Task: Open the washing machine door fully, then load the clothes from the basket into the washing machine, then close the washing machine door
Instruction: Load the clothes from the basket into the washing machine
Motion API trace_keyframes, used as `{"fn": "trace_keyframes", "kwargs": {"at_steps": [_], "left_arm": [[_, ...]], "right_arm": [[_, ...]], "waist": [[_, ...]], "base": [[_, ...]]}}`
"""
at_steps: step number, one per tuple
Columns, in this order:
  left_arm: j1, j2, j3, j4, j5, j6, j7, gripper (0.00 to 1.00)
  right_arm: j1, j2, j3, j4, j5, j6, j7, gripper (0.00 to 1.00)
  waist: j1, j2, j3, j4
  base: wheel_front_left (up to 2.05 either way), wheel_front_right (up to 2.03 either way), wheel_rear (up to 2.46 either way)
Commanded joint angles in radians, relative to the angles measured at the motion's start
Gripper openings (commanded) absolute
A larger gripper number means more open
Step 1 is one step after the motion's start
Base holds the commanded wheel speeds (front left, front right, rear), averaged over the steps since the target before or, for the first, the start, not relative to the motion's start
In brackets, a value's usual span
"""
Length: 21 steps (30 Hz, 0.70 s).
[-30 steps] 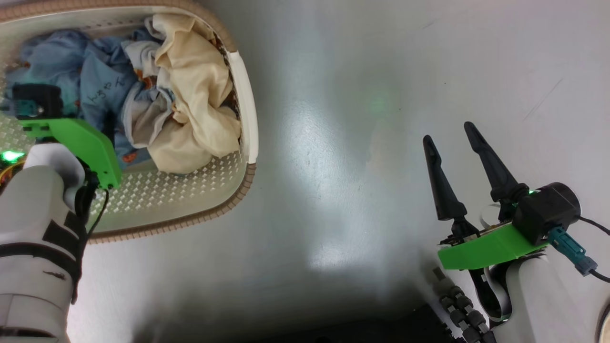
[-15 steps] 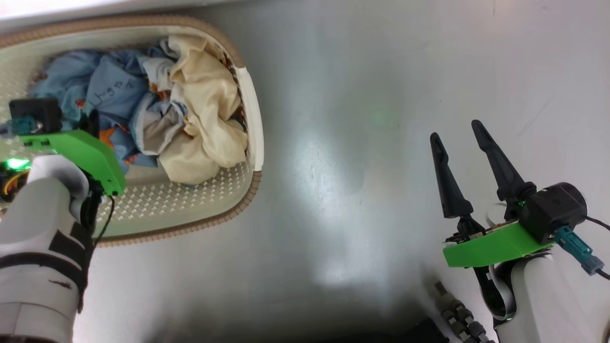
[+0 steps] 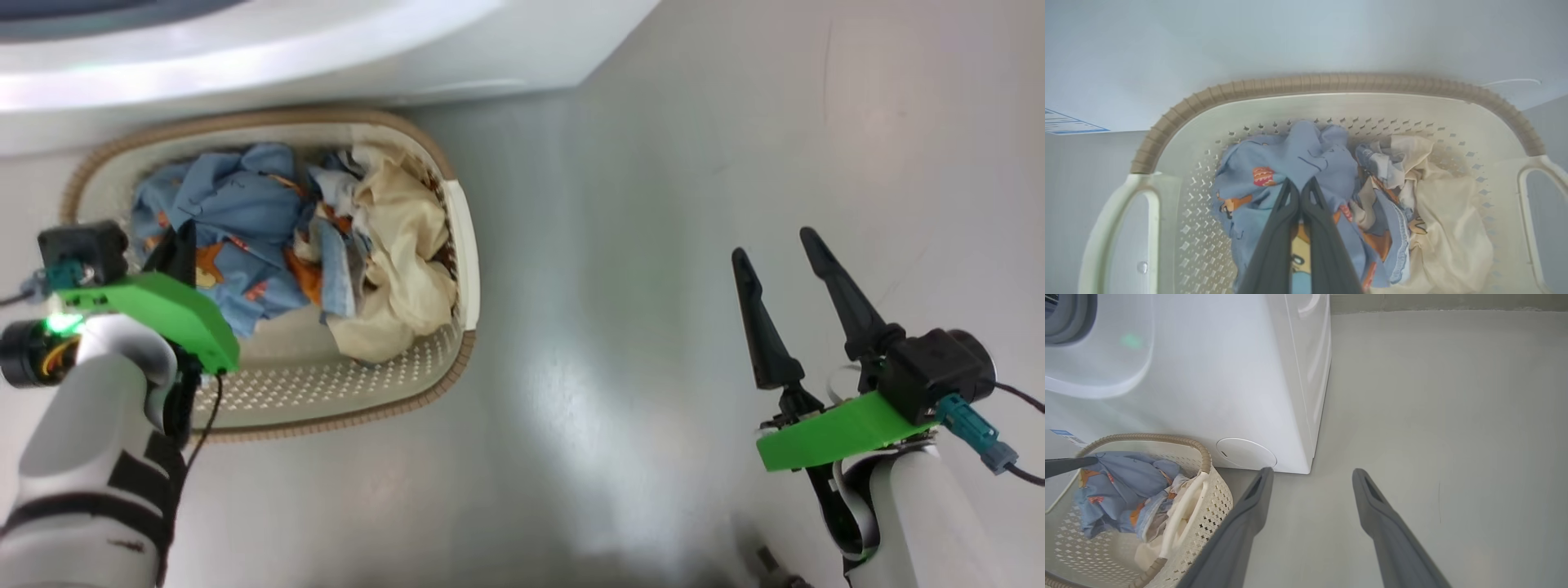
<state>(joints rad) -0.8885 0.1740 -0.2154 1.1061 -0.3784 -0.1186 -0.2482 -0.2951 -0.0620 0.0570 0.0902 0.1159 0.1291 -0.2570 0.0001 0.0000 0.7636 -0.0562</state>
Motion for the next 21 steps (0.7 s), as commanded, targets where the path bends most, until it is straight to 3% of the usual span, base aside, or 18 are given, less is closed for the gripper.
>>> {"fn": "trace_keyframes", "kwargs": {"at_steps": [1, 21], "left_arm": [[0.064, 0.044, 0.032, -0.038, -0.004, 0.01, -0.013, 0.0], [0.391, 0.0, 0.22, -0.497, 0.057, 0.031, -0.013, 0.0]], "right_arm": [[0.047, 0.001, 0.027, -0.011, 0.007, 0.002, -0.005, 1.0], [0.128, -0.021, 0.07, 0.044, 0.054, 0.002, -0.005, 1.0]], "waist": [[-0.0001, 0.0, -0.071, 0.022], [-0.0001, 0.0, -0.35, 0.04]], "base": [[0.0, 0.0, 0.0], [0.0, 0.0, 0.0]]}}
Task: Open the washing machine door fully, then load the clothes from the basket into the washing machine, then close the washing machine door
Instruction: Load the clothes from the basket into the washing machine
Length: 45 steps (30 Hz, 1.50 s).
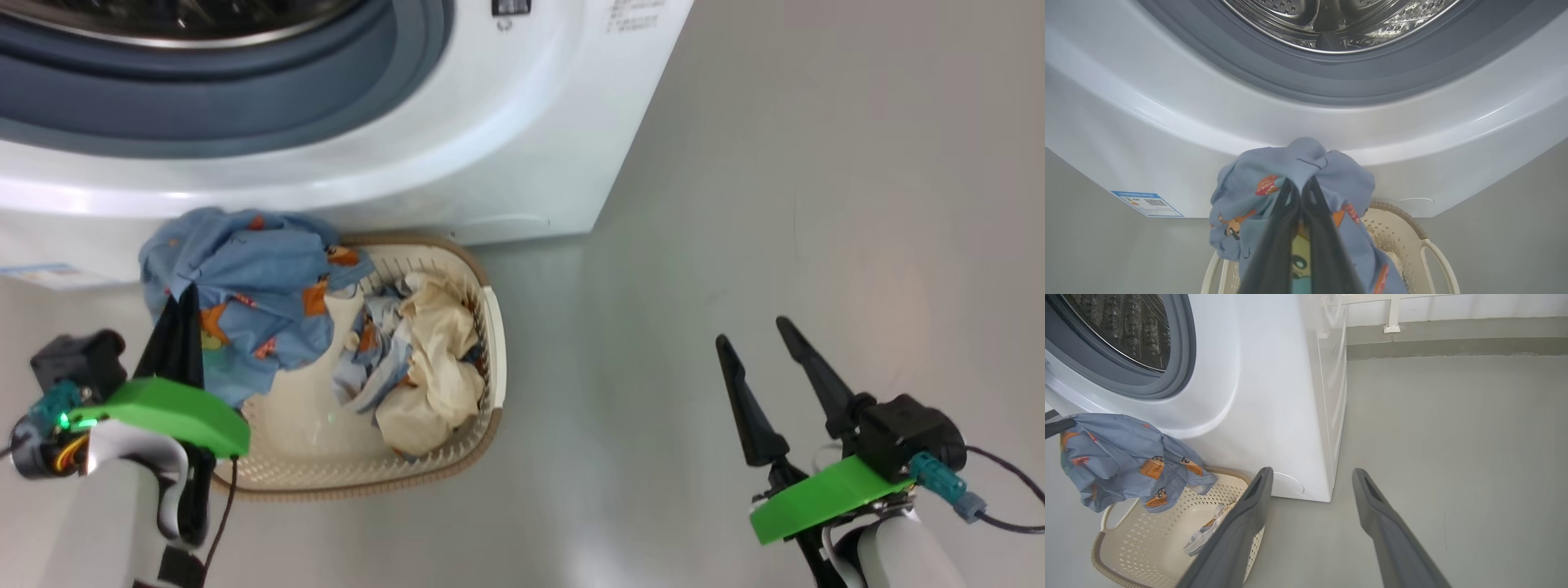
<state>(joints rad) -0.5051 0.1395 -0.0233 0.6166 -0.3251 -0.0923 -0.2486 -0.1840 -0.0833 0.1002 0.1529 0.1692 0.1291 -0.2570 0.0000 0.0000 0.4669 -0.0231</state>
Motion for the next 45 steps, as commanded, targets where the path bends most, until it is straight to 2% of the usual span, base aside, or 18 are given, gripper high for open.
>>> {"fn": "trace_keyframes", "kwargs": {"at_steps": [1, 12, 22, 36, 45], "left_arm": [[0.024, 0.033, 0.034, -0.029, 0.012, 0.005, -0.013, 0.0], [0.15, 0.017, 0.073, -0.234, 0.059, 0.01, -0.013, 0.0], [0.248, 0.01, 0.085, -0.359, 0.064, 0.03, -0.013, 0.0], [0.398, 0.007, 0.101, -0.52, 0.055, 0.077, 0.016, 0.0], [0.456, -0.008, 0.099, -0.555, 0.043, 0.095, 0.026, 0.0]], "right_arm": [[0.023, -0.001, 0.03, -0.016, 0.005, 0.002, -0.005, 1.0], [0.079, -0.003, 0.042, 0.005, 0.035, 0.002, -0.005, 1.0], [0.123, -0.002, 0.049, 0.013, 0.049, 0.002, -0.005, 1.0], [0.165, -0.005, 0.036, -0.007, 0.036, 0.002, -0.005, 1.0], [0.177, -0.007, 0.036, -0.012, 0.037, 0.002, -0.005, 1.0]], "waist": [[0.0, 0.0, -0.069, 0.007], [0.0, 0.0, -0.201, 0.018], [0.0, 0.0, -0.291, 0.029], [0.0, 0.0, -0.367, 0.024], [0.0, 0.0, -0.379, 0.019]], "base": [[0.0, 0.0, 0.0], [0.0, 0.0, 0.0], [0.0, 0.0, 0.0], [0.0, 0.0, 0.0], [0.0, 0.0, 0.0]]}}
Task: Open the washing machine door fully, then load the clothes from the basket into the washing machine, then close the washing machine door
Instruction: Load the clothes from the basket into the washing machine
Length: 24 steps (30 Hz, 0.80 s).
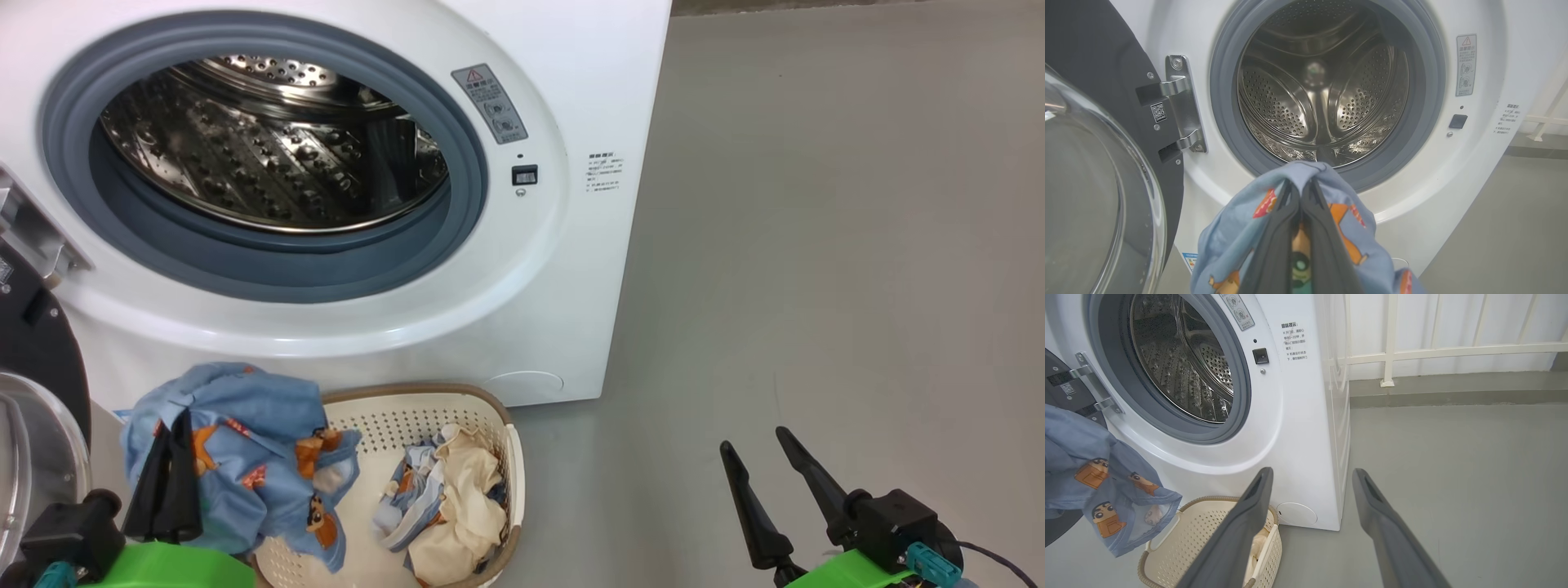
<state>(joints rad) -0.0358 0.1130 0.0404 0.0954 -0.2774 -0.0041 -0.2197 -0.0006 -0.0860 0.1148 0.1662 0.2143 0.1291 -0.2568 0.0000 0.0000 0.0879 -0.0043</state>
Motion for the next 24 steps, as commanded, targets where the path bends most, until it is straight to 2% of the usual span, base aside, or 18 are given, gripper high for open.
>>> {"fn": "trace_keyframes", "kwargs": {"at_steps": [1, 13, 24], "left_arm": [[-0.011, 0.018, 0.034, -0.035, -0.006, 0.007, -0.002, 0.0], [-0.064, 0.031, 0.03, -0.018, -0.021, 0.005, -0.004, 0.0], [-0.205, 0.057, 0.02, 0.088, -0.037, -0.025, -0.014, 0.0]], "right_arm": [[-0.006, -0.004, 0.021, -0.026, -0.007, 0.002, -0.005, 1.0], [-0.027, -0.003, 0.016, -0.036, -0.01, 0.002, -0.005, 1.0], [-0.07, -0.001, 0.023, -0.036, -0.019, 0.002, -0.005, 1.0]], "waist": [[0.0, 0.0, 0.002, 0.0], [0.0, 0.0, 0.081, -0.004], [0.0, 0.0, 0.173, -0.013]], "base": [[0.0, 0.0, 0.0], [0.0, 0.0, 0.0], [0.0, 0.0, 0.0]]}}
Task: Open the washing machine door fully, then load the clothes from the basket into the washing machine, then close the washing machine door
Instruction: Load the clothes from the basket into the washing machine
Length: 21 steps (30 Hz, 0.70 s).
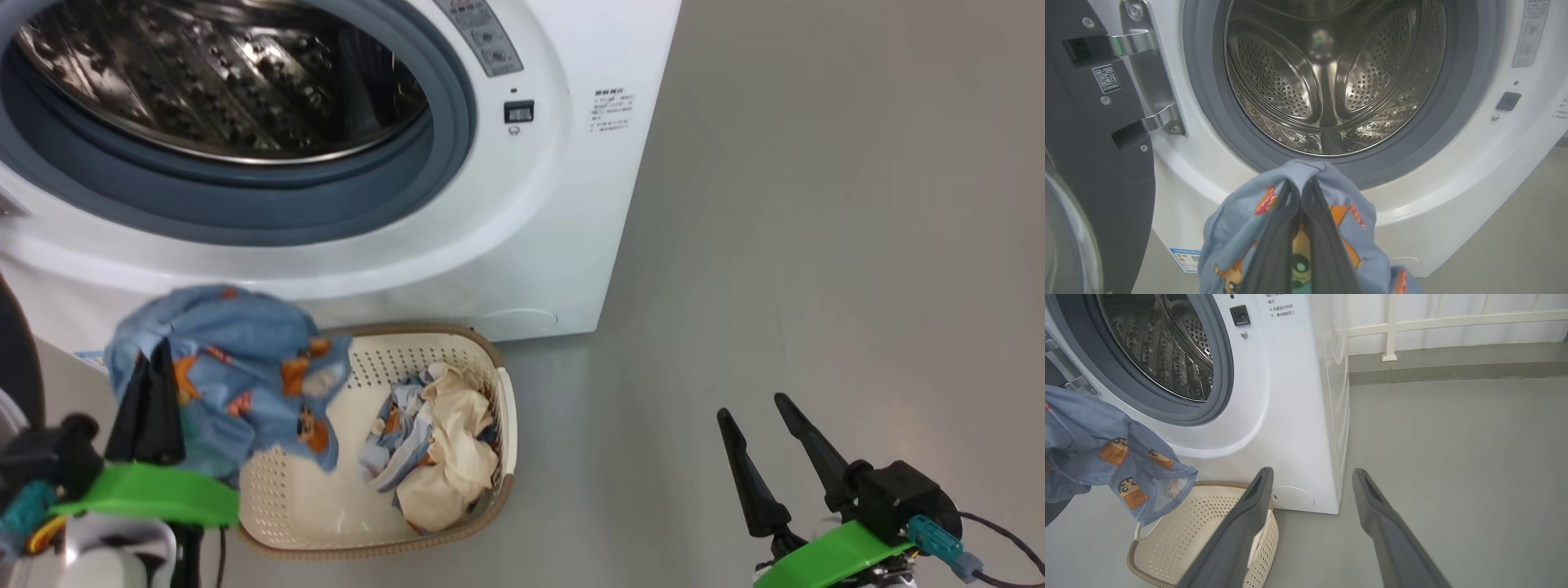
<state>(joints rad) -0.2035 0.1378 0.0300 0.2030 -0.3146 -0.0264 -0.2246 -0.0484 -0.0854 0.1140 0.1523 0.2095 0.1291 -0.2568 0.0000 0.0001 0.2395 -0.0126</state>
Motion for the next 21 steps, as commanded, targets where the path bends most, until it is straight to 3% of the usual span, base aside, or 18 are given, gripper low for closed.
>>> {"fn": "trace_keyframes", "kwargs": {"at_steps": [1, 21], "left_arm": [[-0.056, 0.037, 0.028, -0.006, 0.001, -0.005, -0.01, 0.0], [-0.414, 0.137, -0.013, 0.219, 0.008, -0.059, 0.01, 0.0]], "right_arm": [[-0.027, -0.002, 0.026, -0.022, -0.014, 0.002, -0.005, 1.0], [-0.083, 0.005, 0.058, -0.014, -0.01, 0.002, -0.005, 1.0]], "waist": [[0.0, -0.0001, 0.029, -0.007], [0.0, -0.0001, 0.112, -0.081]], "base": [[0.0, 0.0, 0.0], [0.0, 0.0, 0.0]]}}
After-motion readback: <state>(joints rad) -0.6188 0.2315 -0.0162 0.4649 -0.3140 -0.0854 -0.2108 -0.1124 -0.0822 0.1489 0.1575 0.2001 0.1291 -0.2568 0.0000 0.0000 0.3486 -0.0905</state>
